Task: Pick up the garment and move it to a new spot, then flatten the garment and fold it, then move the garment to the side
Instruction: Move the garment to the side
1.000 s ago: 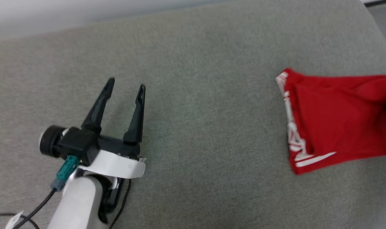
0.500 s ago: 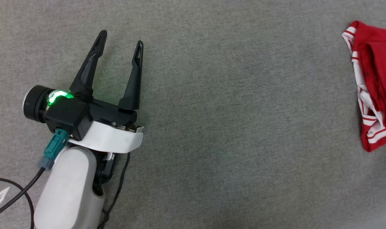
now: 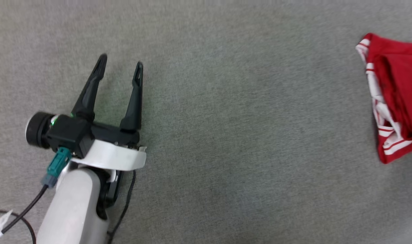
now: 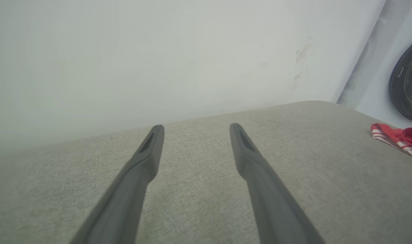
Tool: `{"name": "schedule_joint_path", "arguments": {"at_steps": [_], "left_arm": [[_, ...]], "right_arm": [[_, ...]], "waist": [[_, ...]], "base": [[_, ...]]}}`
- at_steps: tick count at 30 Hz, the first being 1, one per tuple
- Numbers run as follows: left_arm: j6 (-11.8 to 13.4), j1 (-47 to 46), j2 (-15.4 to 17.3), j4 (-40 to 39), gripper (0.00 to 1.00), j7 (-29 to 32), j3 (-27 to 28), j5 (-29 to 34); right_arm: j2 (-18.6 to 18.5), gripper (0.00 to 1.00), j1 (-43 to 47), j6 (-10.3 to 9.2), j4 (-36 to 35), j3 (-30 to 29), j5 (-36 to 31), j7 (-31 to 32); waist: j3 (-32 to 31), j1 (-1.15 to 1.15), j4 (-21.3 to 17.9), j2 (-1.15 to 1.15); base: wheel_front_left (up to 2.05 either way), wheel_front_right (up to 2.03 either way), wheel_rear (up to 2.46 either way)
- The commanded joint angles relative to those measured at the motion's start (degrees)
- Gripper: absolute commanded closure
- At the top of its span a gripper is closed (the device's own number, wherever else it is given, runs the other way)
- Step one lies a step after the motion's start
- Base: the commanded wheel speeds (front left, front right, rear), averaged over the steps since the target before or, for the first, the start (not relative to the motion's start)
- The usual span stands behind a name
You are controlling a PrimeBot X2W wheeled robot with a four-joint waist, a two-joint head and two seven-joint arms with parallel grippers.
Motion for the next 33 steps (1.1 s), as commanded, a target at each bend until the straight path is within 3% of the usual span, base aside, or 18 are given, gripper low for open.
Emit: {"name": "schedule_joint_path", "arguments": {"at_steps": [1, 6, 11, 23, 33], "left_arm": [[0.47, 1.63, -0.02, 0.38, 0.00, -0.34, 0.26, -0.46], [1.43, 5.79, -1.58, 2.24, 0.00, -1.04, 0.59, -2.21], [2.24, 10.19, -3.09, 5.09, 0.00, -1.65, 0.81, -3.87], [3.68, 14.36, -4.61, 9.80, 0.00, -2.34, 3.59, -5.91], [3.44, 16.96, -3.45, 12.01, 0.00, -2.46, 5.44, -3.80]], "right_arm": [[0.64, 0.00, 1.67, -0.06, -0.80, 0.93, -0.37, -1.15], [2.26, 0.00, 6.96, -0.05, -4.32, 5.22, 0.45, -5.42], [4.97, 0.00, 17.89, -0.06, -12.35, 10.40, 4.63, -9.07], [12.41, 0.00, 31.88, -0.05, -27.52, 18.92, 10.44, -12.70], [14.15, 0.00, 39.57, -0.05, -36.93, 22.50, 11.78, -12.87]], "waist": [[-3.29, -0.01, -0.65, 0.00], [-9.91, -0.01, -0.25, 0.00], [-16.40, -0.01, 2.22, 0.00], [-22.91, -0.01, 8.35, 0.00], [-26.47, -0.01, 12.25, 0.00]], "base": [[0.00, 0.00, 0.00], [0.00, 0.00, 0.00], [0.00, 0.00, 0.00], [0.00, 0.00, 0.00], [0.00, 0.00, 0.00]]}}
